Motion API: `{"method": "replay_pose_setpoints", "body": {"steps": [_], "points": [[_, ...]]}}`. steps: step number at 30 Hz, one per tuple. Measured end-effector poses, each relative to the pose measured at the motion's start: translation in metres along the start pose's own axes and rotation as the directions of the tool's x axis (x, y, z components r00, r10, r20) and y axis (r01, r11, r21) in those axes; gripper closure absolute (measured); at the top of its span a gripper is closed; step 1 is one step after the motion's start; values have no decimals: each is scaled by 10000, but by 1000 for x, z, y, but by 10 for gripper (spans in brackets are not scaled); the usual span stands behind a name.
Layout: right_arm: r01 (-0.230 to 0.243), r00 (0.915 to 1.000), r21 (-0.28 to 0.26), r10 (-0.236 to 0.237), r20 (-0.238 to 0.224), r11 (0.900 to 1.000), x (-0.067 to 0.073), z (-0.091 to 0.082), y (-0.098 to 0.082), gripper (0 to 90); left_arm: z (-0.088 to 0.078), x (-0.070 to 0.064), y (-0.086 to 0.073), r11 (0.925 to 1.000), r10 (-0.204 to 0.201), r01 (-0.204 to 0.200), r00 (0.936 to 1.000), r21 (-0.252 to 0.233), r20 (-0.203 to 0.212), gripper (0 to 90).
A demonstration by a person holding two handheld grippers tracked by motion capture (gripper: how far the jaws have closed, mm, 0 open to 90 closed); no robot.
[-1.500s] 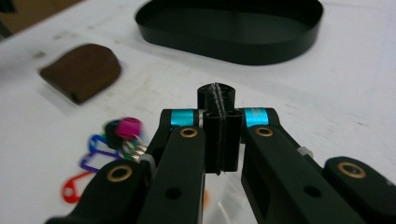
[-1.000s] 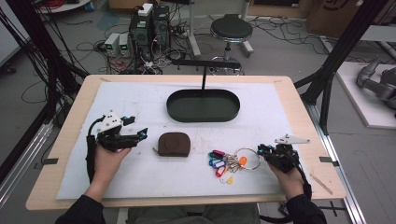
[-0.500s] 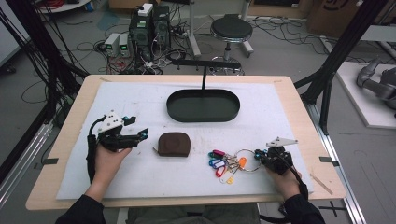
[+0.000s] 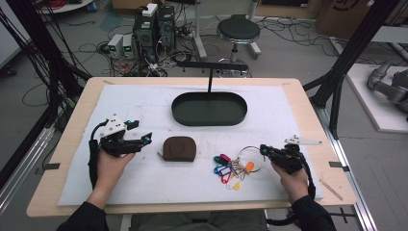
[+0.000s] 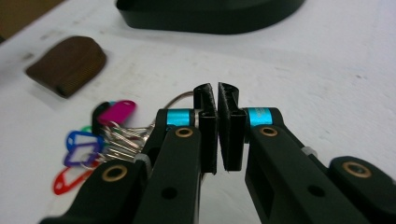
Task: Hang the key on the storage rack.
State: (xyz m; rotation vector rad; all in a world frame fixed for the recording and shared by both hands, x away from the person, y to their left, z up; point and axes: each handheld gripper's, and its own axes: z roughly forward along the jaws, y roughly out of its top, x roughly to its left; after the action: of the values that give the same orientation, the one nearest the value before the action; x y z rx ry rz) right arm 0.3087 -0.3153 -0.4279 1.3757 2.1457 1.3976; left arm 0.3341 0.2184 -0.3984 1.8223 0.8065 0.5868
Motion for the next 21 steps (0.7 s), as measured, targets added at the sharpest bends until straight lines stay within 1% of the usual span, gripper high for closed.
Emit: {"method": "replay_pose_setpoints", "body": {"steps": [3, 5, 6, 9, 10, 14, 17, 21], "points": [[-23, 9989, -203, 14, -475, 9998, 6, 0, 2, 878, 0, 0, 0, 10000, 8, -8, 10000, -25, -9, 298], [86, 9973, -301, -108, -722, 9995, 9, 1, 3, 878, 0, -1, 0, 10000, 38, -38, 10000, -69, 11, 298], [22, 9961, -296, -48, -883, 9996, 12, 1, 3, 877, 0, -1, 1, 10000, 56, -56, 10000, -70, 3, 298], [81, 9924, -291, -116, -1227, 9995, 16, 2, 3, 874, 0, -2, 1, 9999, 83, -83, 10000, -83, 36, 298], [229, 9907, -215, -256, -1338, 9995, 19, 3, 3, 873, 0, -2, 1, 9999, 86, -86, 10000, -86, 47, 298], [376, 9891, -133, -392, -1418, 9992, 22, 3, 4, 873, 0, -2, 1, 9999, 80, -79, 9999, -118, 76, 298], [415, 9883, 67, -401, -1471, 9991, 22, 4, 4, 867, 0, -2, 1, 9999, 97, -96, 9999, -109, 112, 298], [485, 9892, 224, -450, -1393, 9986, 23, 5, 4, 869, 0, -2, 1, 9999, 125, -124, 9999, -86, 109, 298]]}}
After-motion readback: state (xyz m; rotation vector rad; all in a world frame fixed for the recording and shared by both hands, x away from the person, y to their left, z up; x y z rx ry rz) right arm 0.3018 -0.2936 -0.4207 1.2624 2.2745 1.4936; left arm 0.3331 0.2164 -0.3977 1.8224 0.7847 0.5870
